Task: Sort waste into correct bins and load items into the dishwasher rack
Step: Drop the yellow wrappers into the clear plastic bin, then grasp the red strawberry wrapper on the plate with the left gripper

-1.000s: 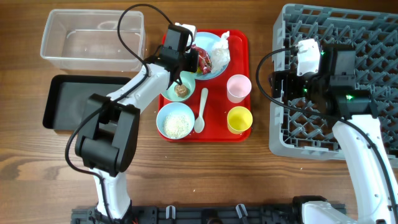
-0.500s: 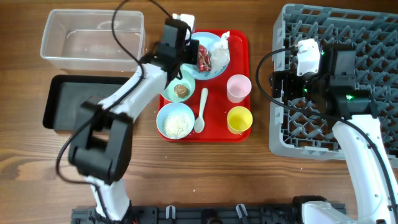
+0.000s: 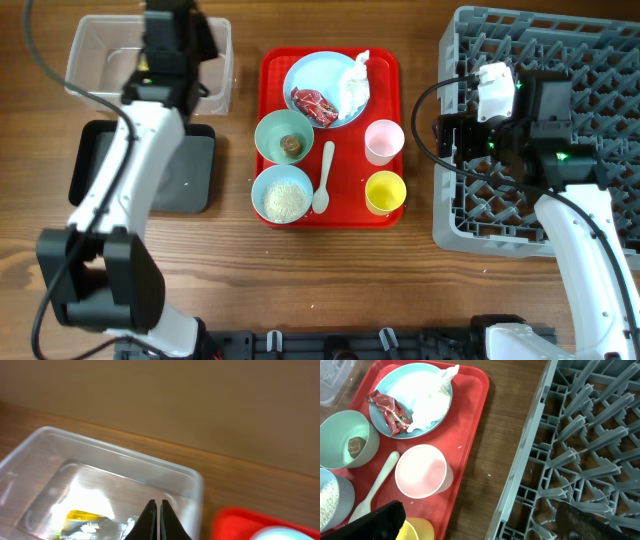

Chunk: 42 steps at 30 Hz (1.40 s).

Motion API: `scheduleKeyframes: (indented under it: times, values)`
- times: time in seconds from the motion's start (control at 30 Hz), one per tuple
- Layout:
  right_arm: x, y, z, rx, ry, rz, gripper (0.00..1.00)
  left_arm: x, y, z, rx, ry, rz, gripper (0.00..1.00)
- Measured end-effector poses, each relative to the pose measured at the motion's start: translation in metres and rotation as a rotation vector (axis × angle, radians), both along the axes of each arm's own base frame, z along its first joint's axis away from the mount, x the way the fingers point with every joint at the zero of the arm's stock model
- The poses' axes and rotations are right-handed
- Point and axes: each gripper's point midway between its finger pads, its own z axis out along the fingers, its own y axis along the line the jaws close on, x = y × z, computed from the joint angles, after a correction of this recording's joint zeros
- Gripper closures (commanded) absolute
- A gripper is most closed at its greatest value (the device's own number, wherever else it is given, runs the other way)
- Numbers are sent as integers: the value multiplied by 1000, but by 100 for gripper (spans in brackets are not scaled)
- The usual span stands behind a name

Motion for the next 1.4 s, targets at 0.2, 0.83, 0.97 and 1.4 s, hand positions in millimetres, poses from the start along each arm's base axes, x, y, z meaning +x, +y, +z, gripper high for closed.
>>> scheduleKeyframes:
  times: [0.2, 0.83, 0.97, 1.4]
  values:
    - [0, 0, 0, 0, 0, 0, 1, 31, 71, -89, -62, 88, 69, 0]
    - [0, 1, 0, 6, 0, 4, 1, -26, -187, -155, -38, 417, -639, 10]
    - [0, 1, 0, 12, 3, -2, 1, -2, -196, -103, -21, 374, -663, 14]
    - [0, 2, 0, 26, 7, -13, 1, -31, -223, -207, -71, 632, -738, 42]
